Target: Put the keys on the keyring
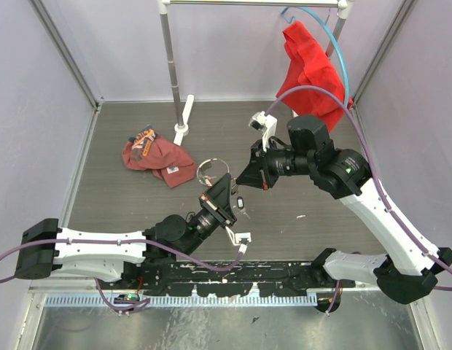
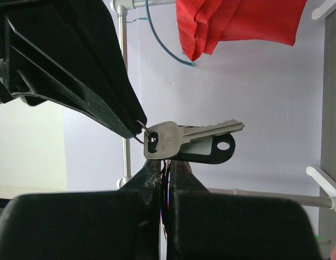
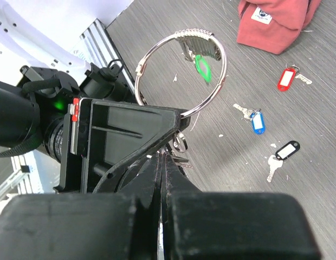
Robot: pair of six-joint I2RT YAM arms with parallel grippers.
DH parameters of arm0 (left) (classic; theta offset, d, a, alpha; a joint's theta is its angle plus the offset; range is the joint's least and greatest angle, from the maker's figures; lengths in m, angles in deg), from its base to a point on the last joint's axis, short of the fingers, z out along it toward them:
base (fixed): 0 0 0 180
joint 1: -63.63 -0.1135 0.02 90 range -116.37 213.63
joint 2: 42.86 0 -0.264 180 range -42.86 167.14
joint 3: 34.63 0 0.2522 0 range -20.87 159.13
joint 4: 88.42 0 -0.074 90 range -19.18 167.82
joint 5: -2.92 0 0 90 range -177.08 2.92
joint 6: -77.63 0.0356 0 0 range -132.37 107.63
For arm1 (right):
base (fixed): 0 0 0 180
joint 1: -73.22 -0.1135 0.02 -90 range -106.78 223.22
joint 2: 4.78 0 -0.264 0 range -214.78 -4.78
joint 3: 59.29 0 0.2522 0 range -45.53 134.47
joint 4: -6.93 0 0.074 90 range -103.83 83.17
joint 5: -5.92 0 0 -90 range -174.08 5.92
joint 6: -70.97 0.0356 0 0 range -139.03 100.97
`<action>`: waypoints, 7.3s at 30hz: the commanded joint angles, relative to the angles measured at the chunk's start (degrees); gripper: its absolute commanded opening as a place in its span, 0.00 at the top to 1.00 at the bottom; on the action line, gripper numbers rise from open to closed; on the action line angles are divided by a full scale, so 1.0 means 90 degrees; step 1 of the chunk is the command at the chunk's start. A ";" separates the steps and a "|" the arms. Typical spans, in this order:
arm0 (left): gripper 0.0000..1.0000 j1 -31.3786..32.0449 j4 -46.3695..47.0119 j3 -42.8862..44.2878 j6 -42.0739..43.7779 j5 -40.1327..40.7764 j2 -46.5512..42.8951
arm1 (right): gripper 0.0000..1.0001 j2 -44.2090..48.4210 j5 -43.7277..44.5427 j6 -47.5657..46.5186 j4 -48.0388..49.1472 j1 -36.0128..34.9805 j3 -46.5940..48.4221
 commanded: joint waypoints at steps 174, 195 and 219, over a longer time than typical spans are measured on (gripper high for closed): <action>1.00 -0.0033 0.1554 0.0478 0.1029 0.0509 0.1077 | 0.99 -0.0365 0.1910 0.2278 -0.0405 -0.0118 -0.0242; 1.00 -0.0033 0.1701 0.0410 0.0970 0.0553 0.0987 | 0.99 0.0140 0.2360 0.1656 -0.0125 -0.0158 -0.0139; 1.00 0.0191 -0.5366 0.2143 -0.5809 -0.0913 -0.1500 | 0.57 -0.0430 0.3338 0.1432 0.1439 0.0377 -0.4058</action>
